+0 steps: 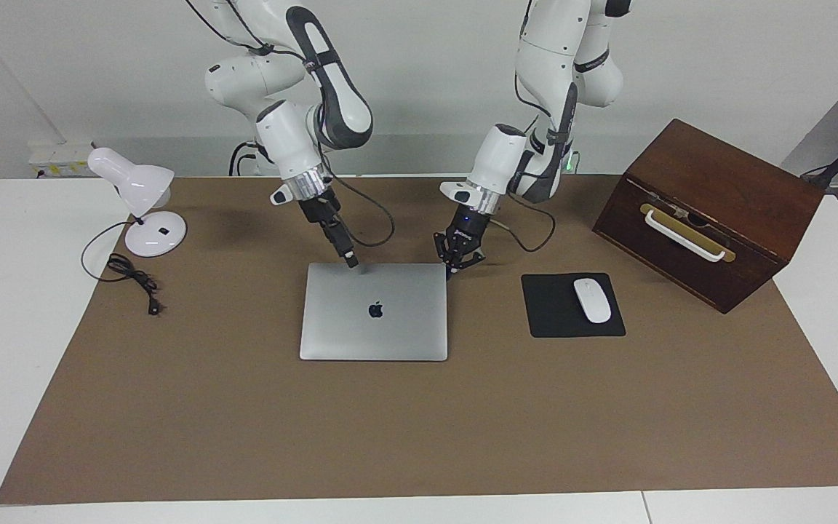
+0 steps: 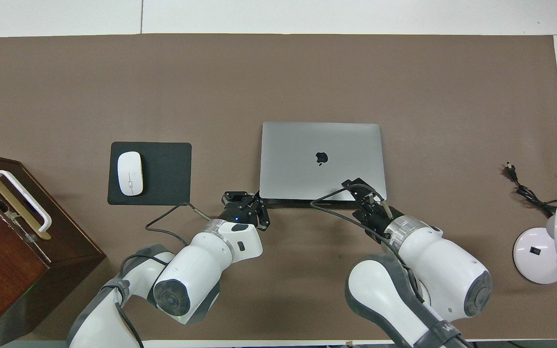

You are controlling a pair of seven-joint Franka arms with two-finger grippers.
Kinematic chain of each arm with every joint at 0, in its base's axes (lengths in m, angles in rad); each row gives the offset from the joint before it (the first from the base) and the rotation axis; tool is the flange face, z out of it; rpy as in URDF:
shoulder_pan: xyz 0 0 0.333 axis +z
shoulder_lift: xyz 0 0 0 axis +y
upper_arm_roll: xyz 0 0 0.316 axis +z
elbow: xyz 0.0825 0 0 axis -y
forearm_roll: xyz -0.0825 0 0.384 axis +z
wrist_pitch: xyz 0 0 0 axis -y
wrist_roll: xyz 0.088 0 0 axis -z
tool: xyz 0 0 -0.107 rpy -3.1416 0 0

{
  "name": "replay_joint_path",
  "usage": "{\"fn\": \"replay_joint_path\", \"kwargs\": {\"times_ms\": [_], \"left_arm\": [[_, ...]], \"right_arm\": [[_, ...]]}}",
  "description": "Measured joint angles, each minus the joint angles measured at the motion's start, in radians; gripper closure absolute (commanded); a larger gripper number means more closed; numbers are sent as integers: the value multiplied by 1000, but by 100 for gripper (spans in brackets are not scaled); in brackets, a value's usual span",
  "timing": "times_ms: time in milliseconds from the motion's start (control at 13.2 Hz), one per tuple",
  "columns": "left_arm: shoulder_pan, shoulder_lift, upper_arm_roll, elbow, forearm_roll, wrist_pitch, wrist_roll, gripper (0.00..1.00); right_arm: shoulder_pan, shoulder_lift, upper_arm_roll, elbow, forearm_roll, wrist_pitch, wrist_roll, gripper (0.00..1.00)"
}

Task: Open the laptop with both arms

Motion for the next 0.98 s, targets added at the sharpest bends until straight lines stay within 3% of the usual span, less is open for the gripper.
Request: {"fn": "replay_joint_path", "kwargs": {"times_ms": [985], "left_arm": [[-4, 38, 2, 30, -4, 2, 0, 100]], "right_arm": [[-56, 70, 1, 94, 0, -36, -40, 2]]}}
